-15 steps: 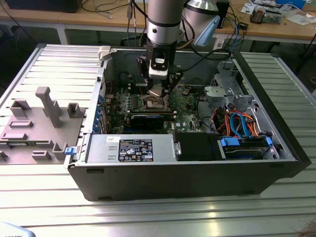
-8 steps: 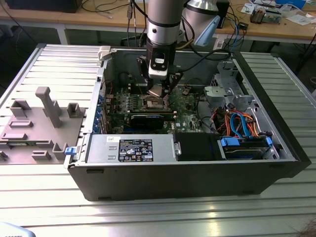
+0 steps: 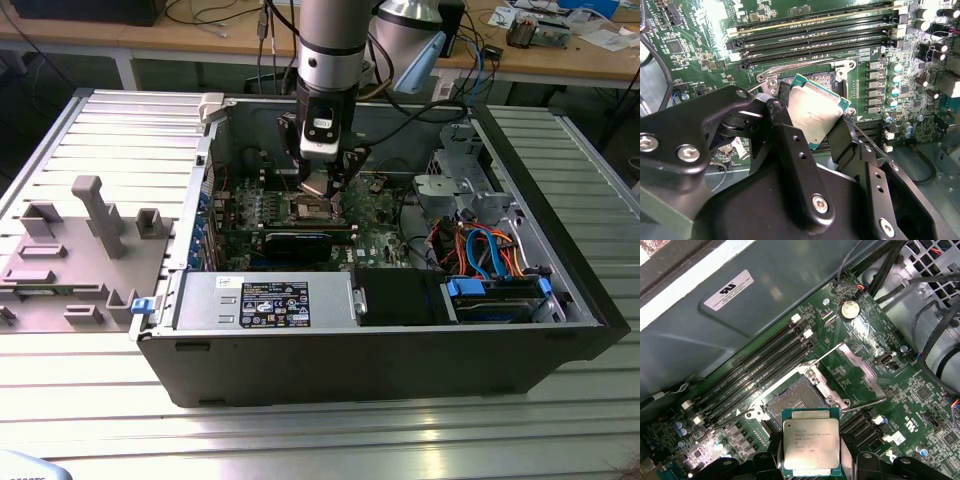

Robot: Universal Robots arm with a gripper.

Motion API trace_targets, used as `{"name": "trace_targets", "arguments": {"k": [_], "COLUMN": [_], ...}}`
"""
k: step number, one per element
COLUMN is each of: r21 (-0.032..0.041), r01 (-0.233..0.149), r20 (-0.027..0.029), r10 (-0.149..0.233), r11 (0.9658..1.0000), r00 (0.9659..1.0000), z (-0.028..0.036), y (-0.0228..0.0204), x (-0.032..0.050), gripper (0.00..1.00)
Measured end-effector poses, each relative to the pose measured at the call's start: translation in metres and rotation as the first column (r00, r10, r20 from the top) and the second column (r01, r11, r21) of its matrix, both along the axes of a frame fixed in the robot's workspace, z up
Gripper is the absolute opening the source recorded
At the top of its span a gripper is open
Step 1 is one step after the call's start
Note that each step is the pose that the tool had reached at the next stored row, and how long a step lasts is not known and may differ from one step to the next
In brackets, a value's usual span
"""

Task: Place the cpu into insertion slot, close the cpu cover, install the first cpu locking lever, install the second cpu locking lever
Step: 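Place the cpu into insertion slot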

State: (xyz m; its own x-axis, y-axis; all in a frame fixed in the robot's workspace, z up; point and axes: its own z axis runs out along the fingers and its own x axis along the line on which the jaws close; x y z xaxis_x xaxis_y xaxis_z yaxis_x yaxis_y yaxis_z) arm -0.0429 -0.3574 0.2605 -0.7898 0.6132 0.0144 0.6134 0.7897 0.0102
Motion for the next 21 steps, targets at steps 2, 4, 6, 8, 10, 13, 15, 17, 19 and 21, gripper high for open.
{"name": "trace_targets", "arguments": {"k": [2,4,6,8,10,13,15,17,19,21], "r21": [0.0001,0.0001,0.0001,0.0001,0.0,0.0001,0.0001,0.0001,0.0001,0.0001], "r01": [0.002,0.005,0.007,0.01,0.012,0.019,0.024,0.027,0.029,0.033], "r20": [0.0,0.0,0.0,0.0,0.0,0.0,0.0,0.0,0.0,0.0], "r10": [-0.002,-0.005,-0.007,-0.01,-0.012,-0.019,-0.024,-0.027,-0.029,-0.033], "r11": [1.0,1.0,1.0,1.0,0.9999,0.9998,0.9997,0.9996,0.9996,0.9994], "r00": [1.0,1.0,1.0,1.0,0.9999,0.9998,0.9997,0.9996,0.9996,0.9994], "z": [-0.0001,-0.0001,-0.0002,-0.0003,-0.0003,-0.0006,-0.0007,-0.0008,-0.0008,-0.0009], "y": [0.0,0.0,0.0,0.0,0.0,0.0,0.0,0.0,0.0,0.0], "x": [0.0,0.0,0.0,0.0,0.0,0.0,0.0,0.0,0.0,0.0], "gripper": [0.55,0.55,0.55,0.55,0.55,0.55,0.55,0.55,0.55,0.55]}}
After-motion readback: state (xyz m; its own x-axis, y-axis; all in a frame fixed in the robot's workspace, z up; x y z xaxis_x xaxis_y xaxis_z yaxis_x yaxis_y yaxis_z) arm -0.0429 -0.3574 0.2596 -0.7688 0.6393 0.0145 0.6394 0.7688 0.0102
